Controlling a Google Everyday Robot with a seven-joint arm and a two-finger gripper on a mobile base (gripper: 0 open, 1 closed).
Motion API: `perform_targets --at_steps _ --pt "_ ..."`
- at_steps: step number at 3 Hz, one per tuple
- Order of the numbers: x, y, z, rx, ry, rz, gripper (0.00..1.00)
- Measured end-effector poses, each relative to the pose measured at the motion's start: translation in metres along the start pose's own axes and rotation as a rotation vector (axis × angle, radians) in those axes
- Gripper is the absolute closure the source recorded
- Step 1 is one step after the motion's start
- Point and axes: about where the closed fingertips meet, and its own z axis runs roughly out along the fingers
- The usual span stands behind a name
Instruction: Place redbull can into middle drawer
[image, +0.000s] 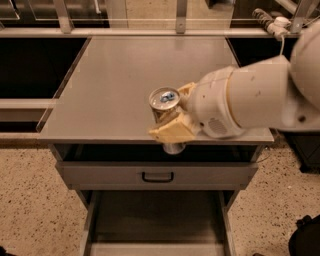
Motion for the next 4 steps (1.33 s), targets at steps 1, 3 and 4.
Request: perform_targets --at_steps 1,3,4 --pt "0.060 0.022 -0.010 0.087 -0.008 0.156 1.00" --pt "0.092 0.029 0.010 0.083 -0.029 0.241 1.00" --pt "0.159 0.049 0.051 0.077 -0.057 0.398 1.00"
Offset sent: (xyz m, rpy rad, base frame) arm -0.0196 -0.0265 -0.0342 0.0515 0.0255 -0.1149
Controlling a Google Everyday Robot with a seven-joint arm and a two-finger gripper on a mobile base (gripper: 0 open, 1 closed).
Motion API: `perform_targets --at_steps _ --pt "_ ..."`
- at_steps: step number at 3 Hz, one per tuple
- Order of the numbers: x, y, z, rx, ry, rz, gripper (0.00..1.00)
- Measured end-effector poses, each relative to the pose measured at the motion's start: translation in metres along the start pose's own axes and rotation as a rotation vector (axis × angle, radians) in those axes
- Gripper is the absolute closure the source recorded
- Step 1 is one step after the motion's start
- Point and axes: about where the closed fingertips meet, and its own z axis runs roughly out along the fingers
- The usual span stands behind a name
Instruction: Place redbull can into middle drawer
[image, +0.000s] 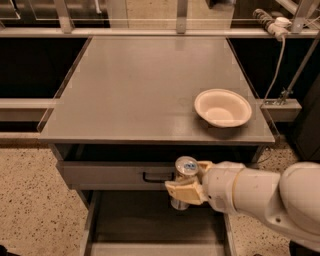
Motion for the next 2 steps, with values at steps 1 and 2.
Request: perform_targets --at_steps 1,2 --pt "0.065 -0.003 0.039 -0.004 -0.022 0.112 1.00" --pt "0.118 -0.003 0.070 0.012 -0.028 0.197 1.00"
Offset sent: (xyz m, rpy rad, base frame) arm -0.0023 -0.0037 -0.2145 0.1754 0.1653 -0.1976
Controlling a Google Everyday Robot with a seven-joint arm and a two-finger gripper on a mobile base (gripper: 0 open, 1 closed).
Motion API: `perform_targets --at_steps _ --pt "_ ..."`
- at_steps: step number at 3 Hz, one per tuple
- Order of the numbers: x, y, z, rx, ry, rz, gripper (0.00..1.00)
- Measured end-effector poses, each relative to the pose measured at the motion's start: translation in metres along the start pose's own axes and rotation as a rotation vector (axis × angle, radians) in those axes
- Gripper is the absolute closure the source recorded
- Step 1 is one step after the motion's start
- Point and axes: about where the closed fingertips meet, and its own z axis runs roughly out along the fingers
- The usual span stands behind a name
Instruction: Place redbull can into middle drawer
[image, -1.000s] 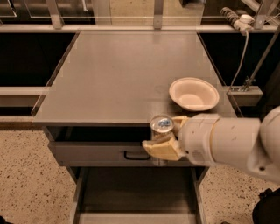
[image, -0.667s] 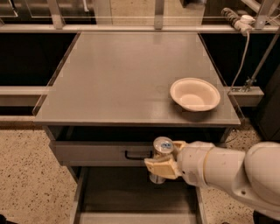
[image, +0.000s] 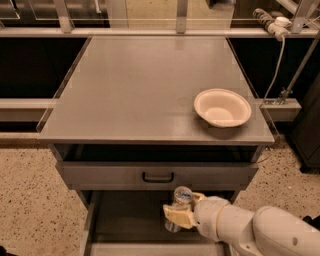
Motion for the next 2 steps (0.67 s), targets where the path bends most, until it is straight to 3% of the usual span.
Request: perform_targets --at_steps 1,2 --pt "0.0406 -0.0083 0.0212 0.029 0.032 0.059 1.00" --pt "0.0439 -0.0124 0.0230 0.042 0.033 0.067 1.00"
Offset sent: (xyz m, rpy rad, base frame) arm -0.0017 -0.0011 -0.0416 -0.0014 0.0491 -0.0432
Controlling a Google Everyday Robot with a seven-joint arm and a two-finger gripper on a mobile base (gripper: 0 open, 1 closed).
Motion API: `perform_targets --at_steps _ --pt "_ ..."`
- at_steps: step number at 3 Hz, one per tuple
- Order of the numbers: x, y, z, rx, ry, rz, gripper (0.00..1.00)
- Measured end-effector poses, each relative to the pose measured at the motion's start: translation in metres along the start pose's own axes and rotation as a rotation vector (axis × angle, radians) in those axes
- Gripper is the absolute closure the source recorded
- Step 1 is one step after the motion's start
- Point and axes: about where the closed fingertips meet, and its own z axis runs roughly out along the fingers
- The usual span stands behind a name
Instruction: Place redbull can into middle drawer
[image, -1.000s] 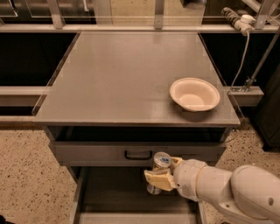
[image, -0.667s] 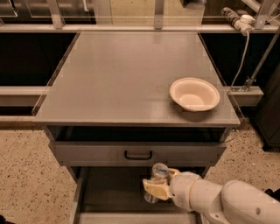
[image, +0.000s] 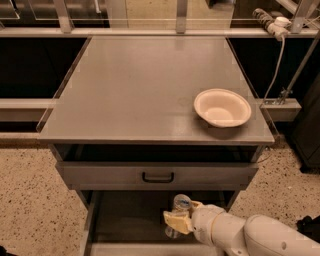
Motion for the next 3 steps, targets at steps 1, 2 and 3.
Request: perform_targets --at_steps 1,2,3 --pt "0.010 -0.008 0.006 0.039 -0.035 0.023 1.00" --pt "0.026 -0.027 0.018 0.111 -0.105 0.031 1.00" --pt "0.052 -0.042 0.038 0.145 -0.133 0.075 1.00"
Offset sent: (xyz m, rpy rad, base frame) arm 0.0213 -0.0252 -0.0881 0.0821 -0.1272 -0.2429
